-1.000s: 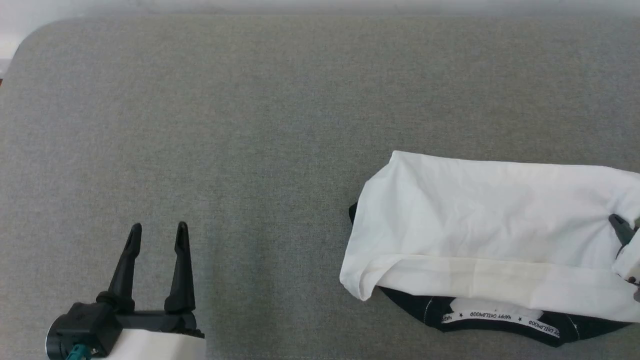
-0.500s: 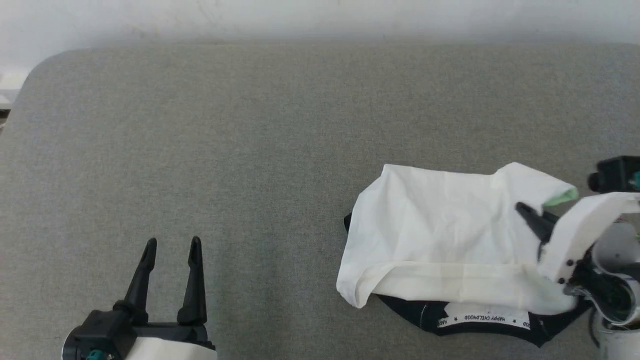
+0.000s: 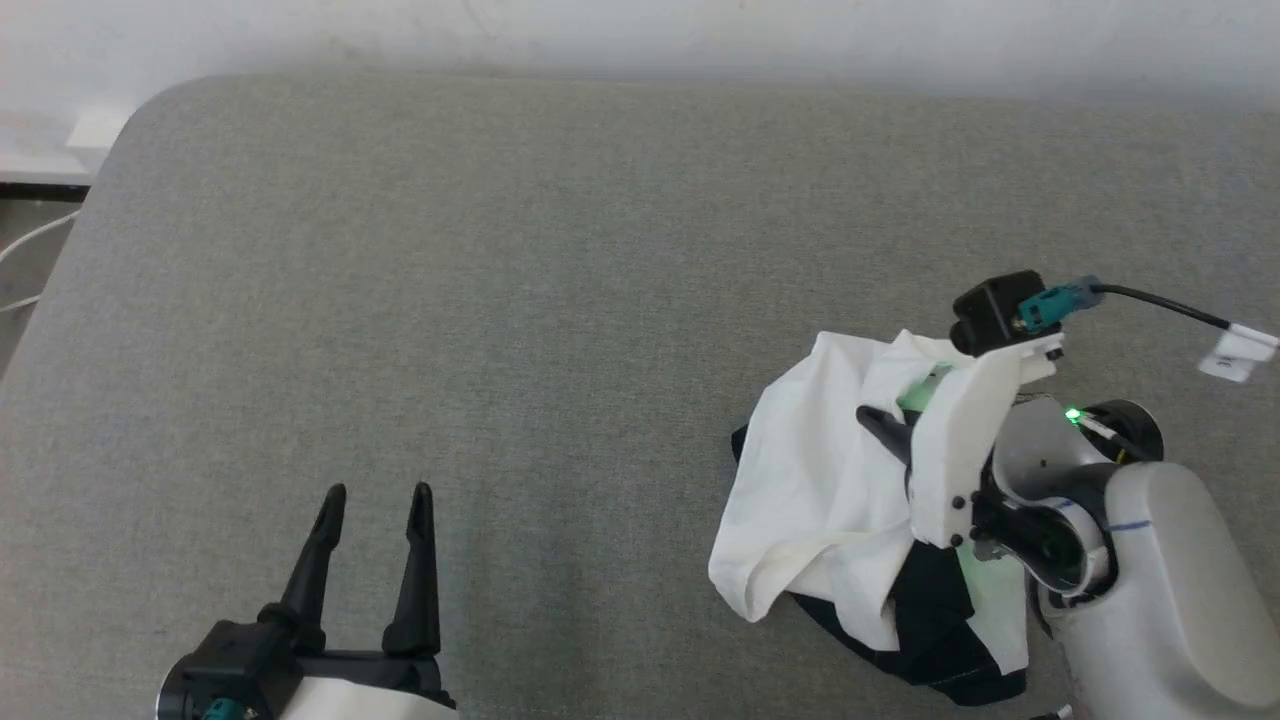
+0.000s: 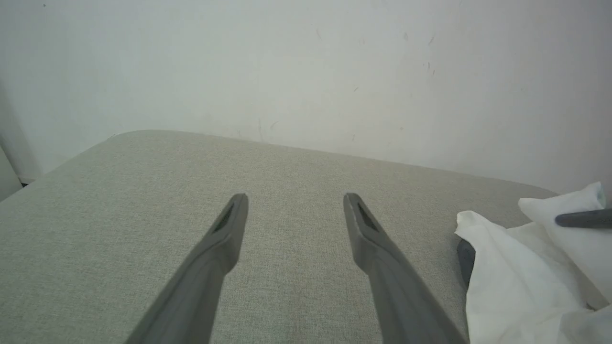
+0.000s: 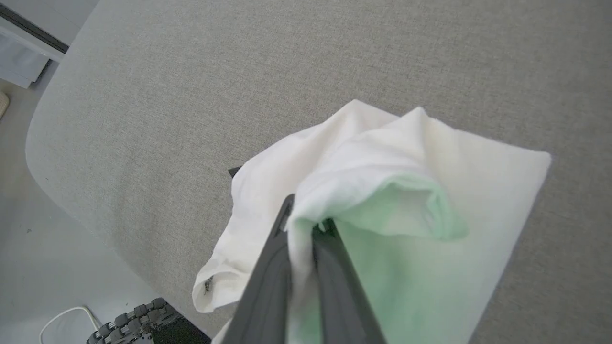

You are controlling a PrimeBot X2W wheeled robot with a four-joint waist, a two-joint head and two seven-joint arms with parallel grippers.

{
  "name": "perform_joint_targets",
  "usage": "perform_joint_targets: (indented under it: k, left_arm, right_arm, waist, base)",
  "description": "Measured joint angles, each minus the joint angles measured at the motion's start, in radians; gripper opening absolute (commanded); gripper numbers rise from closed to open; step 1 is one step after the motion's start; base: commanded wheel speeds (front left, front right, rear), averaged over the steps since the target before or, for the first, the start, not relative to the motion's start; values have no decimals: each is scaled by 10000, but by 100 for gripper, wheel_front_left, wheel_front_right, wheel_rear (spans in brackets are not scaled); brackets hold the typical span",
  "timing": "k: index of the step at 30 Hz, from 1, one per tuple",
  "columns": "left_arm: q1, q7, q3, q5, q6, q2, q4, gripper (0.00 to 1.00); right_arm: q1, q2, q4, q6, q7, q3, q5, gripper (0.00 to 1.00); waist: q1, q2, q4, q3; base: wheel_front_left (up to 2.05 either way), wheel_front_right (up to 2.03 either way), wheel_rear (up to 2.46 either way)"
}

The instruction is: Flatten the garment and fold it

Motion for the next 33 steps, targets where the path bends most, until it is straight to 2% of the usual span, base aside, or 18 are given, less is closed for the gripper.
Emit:
perform_joint_targets:
  k: [6, 16, 17, 18, 20, 27, 33]
  left_arm:
    - [-60, 0, -94, 0, -54, -125, 169, 100]
    - [-280, 2, -213, 0, -171, -347, 472, 100]
    - [-280, 2, -219, 0, -174, -370, 487, 100]
    - [-280, 2, -226, 2, -174, -382, 508, 100]
    - [-280, 2, -251, 2, -176, -395, 550, 100]
    - [-279, 2, -255, 6, -188, -391, 612, 100]
    - [-233, 6, -188, 6, -165, -341, 500, 100]
  right_arm:
    - [-595, 23, 1231, 0, -276, 558, -299, 0]
    - [-1152, 167, 3083, 0, -629, 642, -742, 1]
    - [-1189, 182, 3279, 0, -625, 623, -809, 13]
    - [-1227, 201, 3486, 0, -614, 587, -897, 35]
    - [-1284, 215, 3791, 0, -598, 571, -1080, 100]
    - [-1660, 276, 3707, 0, -767, 677, -754, 100]
    - [-1884, 259, 1950, 0, -585, 550, 230, 100]
  waist:
    - [1, 0, 368, 122]
    - [1, 0, 933, 240]
    - [1, 0, 969, 230]
    - [1, 0, 999, 217]
    - [1, 0, 1043, 188]
    - [1, 0, 944, 73]
    - [1, 0, 595, -7]
  base:
    - [0, 0, 0]
    - [0, 0, 0]
    - [0, 0, 0]
    - [0, 0, 0]
    - [0, 0, 0]
    - [0, 0, 0]
    - [0, 0, 0]
